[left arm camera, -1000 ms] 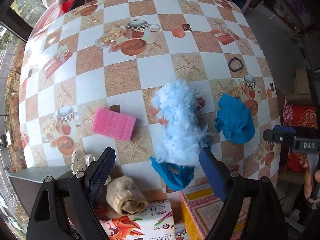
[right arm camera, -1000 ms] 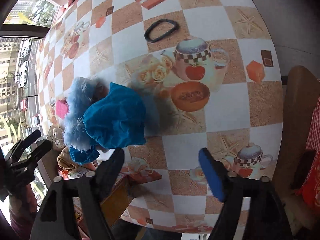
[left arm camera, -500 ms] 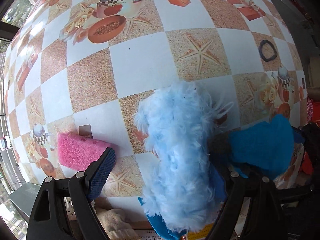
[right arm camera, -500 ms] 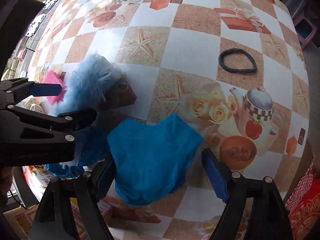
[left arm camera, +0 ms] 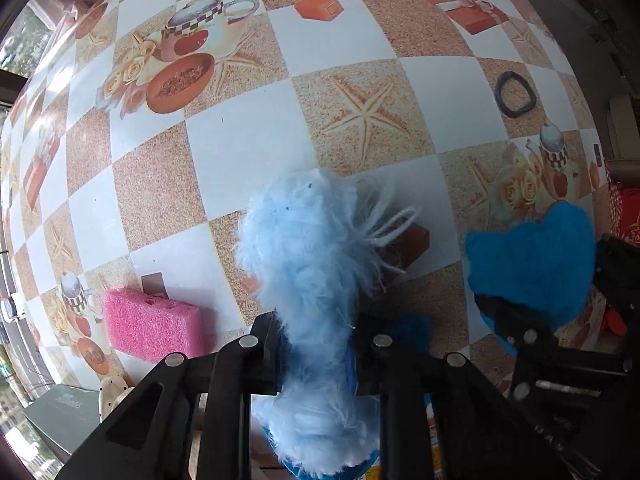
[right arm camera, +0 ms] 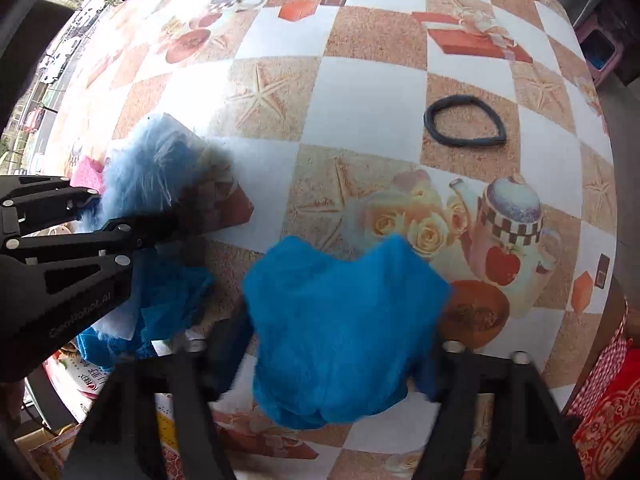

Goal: Organize soft objects
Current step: 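Close the left tool on the fluffy blue toy while the right tool grasps the blue cloth, then carry the fluffy toy in the left tool and the cloth in the right tool over the box, then open the left tool to drop the fluffy toy while the right tool drops the cloth into the box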

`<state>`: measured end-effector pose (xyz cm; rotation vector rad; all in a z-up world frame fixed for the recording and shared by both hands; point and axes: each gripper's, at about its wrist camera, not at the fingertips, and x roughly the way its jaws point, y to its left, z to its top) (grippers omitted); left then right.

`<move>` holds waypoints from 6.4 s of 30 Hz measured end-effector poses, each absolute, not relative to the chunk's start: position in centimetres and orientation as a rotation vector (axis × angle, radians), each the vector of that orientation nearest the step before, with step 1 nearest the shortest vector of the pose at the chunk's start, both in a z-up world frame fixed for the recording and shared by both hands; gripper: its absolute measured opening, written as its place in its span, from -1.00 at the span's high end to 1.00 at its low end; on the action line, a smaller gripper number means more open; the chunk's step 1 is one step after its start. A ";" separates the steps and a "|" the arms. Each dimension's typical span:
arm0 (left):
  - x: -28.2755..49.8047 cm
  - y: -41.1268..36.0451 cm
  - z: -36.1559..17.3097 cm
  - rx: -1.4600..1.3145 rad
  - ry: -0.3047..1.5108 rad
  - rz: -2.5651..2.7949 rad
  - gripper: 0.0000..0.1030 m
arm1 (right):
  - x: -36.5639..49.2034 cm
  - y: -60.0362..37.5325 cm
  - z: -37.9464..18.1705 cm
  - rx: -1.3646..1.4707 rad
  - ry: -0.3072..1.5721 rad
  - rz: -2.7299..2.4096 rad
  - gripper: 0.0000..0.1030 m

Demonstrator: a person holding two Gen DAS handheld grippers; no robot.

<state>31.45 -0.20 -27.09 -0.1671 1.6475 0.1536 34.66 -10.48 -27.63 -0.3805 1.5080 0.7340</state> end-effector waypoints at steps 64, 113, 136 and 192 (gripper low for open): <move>-1.2 -5.5 -10.7 -0.073 1.371 -0.253 0.55 | 5.6 -17.5 -17.3 -0.194 1.601 0.714 0.26; -11.4 12.1 -10.4 -0.510 1.196 0.376 0.54 | -0.8 4.2 -10.5 -0.637 1.380 1.163 0.26; -11.4 13.0 -10.7 -0.529 1.198 0.419 0.54 | -0.4 7.2 -10.3 -0.666 1.362 1.210 0.26; -3.7 13.6 -8.9 -0.487 1.186 0.394 -0.55 | 12.0 1.8 -8.3 -0.357 1.577 0.926 -1.00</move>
